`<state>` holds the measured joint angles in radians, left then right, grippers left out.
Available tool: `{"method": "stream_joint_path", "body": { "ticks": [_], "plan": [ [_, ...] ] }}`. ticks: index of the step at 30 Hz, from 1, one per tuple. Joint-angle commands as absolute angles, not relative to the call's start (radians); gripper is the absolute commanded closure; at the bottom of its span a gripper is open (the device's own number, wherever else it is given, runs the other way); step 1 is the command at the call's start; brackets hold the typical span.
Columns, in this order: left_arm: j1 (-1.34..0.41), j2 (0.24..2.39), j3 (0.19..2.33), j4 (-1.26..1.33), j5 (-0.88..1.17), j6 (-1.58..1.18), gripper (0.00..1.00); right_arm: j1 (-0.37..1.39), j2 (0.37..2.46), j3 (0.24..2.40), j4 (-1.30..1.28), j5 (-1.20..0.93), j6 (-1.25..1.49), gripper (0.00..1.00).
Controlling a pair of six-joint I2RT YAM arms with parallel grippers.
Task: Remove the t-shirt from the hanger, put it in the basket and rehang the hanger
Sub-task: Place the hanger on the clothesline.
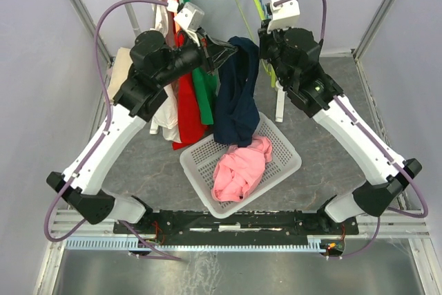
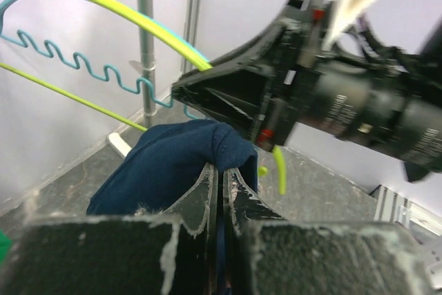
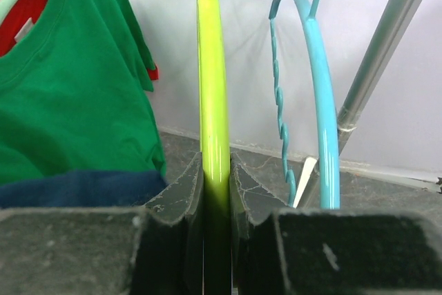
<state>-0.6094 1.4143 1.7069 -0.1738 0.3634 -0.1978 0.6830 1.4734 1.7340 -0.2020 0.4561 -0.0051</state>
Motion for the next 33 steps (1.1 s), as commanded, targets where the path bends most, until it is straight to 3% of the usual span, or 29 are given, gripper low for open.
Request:
{"method": "stream_joint_path", "body": {
  "ticks": [1, 16, 30, 33],
  "plan": [
    [-0.617, 1.334, 1.7, -0.076, 0.445, -0.279, 0.97, 0.643, 1.49, 1.818, -0.119, 0.405, 0.025, 0.98],
    [-0.618, 1.282, 1.744, -0.015, 0.491, -0.315, 0.97, 0.542, 1.573, 1.869, -0.128, 0.273, 0.114, 0.98],
    [-0.618, 1.255, 1.844, 0.102, 0.378, -0.346, 0.97, 0.527, 1.572, 1.819, -0.131, 0.233, 0.149, 0.98],
    [-0.618, 1.255, 1.865, 0.137, 0.357, -0.358, 0.97, 0.526, 1.568, 1.81, -0.136, 0.233, 0.149, 0.91]
  ]
}}
